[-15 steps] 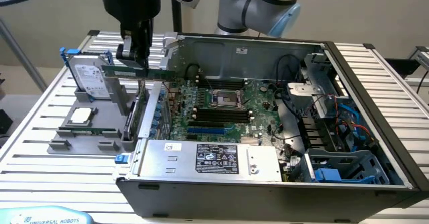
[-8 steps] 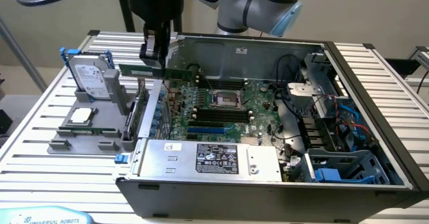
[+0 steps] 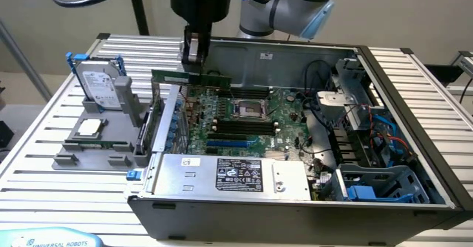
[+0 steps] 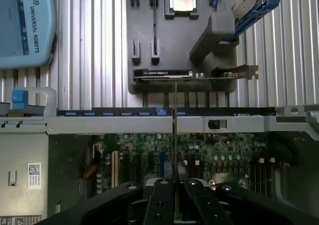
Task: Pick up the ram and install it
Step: 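Pick up the ram and move it above insertion slot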
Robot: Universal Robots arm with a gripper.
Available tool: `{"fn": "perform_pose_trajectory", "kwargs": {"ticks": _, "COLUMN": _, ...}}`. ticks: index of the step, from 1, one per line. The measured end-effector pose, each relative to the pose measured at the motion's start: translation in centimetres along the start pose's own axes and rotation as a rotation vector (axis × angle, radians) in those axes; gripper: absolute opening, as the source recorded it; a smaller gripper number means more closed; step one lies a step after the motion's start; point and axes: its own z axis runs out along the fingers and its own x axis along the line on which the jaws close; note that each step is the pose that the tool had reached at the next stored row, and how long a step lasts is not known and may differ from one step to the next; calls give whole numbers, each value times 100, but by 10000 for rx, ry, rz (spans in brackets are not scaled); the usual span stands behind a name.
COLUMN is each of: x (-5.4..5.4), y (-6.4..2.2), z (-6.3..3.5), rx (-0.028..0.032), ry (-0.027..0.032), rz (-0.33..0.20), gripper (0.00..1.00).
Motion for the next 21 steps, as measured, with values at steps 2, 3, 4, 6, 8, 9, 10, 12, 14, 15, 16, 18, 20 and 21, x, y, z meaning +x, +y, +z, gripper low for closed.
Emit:
{"fn": "perform_pose_trajectory", "kwargs": {"ticks": 2, "x": -12, "y": -90, "z": -10, "rx": -21, "ry": 0, "rz": 2, "gripper": 14}}
{"fn": "perform_pose_trajectory", "kwargs": {"ticks": 3, "x": -18, "y": -136, "z": -14, "rx": -30, "ry": -1, "rz": 2, "gripper": 14}}
{"fn": "perform_pose_trajectory", "kwargs": {"ticks": 4, "x": -24, "y": -180, "z": -19, "rx": -38, "ry": 1, "rz": 3, "gripper": 14}}
{"fn": "perform_pose_trajectory", "kwargs": {"ticks": 6, "x": -37, "y": -270, "z": -28, "rx": -51, "ry": 1, "rz": 3, "gripper": 14}}
{"fn": "perform_pose_trajectory", "kwargs": {"ticks": 8, "x": -49, "y": -359, "z": -37, "rx": -61, "ry": 1, "rz": 3, "gripper": 14}}
{"fn": "perform_pose_trajectory", "kwargs": {"ticks": 9, "x": -56, "y": -404, "z": -41, "rx": -65, "ry": 1, "rz": 4, "gripper": 14}}
{"fn": "perform_pose_trajectory", "kwargs": {"ticks": 10, "x": -63, "y": -452, "z": -44, "rx": -69, "ry": 2, "rz": 4, "gripper": 14}}
{"fn": "perform_pose_trajectory", "kwargs": {"ticks": 12, "x": -75, "y": -543, "z": -49, "rx": -75, "ry": 1, "rz": 5, "gripper": 14}}
{"fn": "perform_pose_trajectory", "kwargs": {"ticks": 14, "x": -88, "y": -633, "z": -54, "rx": -80, "ry": 1, "rz": 5, "gripper": 14}}
{"fn": "perform_pose_trajectory", "kwargs": {"ticks": 15, "x": -95, "y": -678, "z": -55, "rx": -82, "ry": 1, "rz": 5, "gripper": 14}}
{"fn": "perform_pose_trajectory", "kwargs": {"ticks": 16, "x": -102, "y": -722, "z": -56, "rx": -84, "ry": 1, "rz": 5, "gripper": 14}}
{"fn": "perform_pose_trajectory", "kwargs": {"ticks": 18, "x": -117, "y": -814, "z": -56, "rx": -86, "ry": 1, "rz": 6, "gripper": 14}}
{"fn": "perform_pose_trajectory", "kwargs": {"ticks": 20, "x": -136, "y": -906, "z": -51, "rx": -89, "ry": 1, "rz": 6, "gripper": 14}}
{"fn": "perform_pose_trajectory", "kwargs": {"ticks": 21, "x": -149, "y": -949, "z": -45, "rx": -90, "ry": 0, "rz": 6, "gripper": 14}}
